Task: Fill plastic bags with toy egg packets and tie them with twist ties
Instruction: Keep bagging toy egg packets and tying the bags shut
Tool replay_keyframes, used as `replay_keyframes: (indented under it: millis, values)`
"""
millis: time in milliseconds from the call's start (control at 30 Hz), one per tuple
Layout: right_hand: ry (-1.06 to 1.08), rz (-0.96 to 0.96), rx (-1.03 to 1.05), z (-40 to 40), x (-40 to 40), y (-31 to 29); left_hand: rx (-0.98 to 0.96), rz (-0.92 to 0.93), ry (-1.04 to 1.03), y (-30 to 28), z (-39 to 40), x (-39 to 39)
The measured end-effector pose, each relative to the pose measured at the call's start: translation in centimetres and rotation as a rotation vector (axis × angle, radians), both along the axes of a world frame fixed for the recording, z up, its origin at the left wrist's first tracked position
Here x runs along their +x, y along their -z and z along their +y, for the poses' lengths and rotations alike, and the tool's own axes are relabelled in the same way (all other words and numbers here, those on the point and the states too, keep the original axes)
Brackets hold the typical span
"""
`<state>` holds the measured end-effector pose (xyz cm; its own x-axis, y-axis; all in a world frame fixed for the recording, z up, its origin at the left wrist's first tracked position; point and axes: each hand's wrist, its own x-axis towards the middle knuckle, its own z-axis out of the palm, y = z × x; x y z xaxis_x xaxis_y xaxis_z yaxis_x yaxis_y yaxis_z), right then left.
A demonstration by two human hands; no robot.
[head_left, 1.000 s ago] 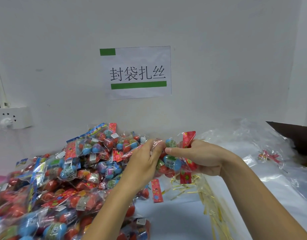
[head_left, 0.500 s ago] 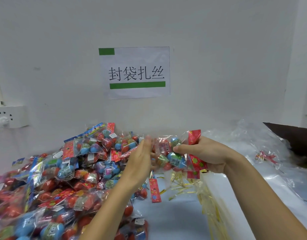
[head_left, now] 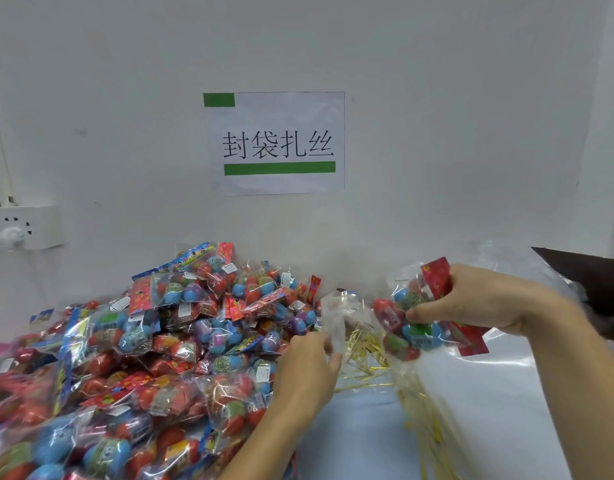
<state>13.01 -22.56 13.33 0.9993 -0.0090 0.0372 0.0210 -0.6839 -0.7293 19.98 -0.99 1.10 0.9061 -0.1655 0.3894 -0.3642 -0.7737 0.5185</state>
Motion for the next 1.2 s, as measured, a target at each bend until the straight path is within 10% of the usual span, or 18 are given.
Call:
replay_keyframes:
  millis: [400, 867, 1200]
  values:
    - [-0.092, 0.135, -0.430, 4.3, 0.3, 0.4, -0.169, -0.022, 0.180, -3.9, 1.5, 0.0]
    - [0.167, -0.172, -0.231, 6.2, 4.0, 4.0, -0.011, -0.126, 0.260, -5.0, 0.7, -1.6]
    - [0.282, -0.244, 0.600, 7.2, 6.3, 6.6, -0.171, -0.235, 0.419, -6.6, 0.7, -2.5]
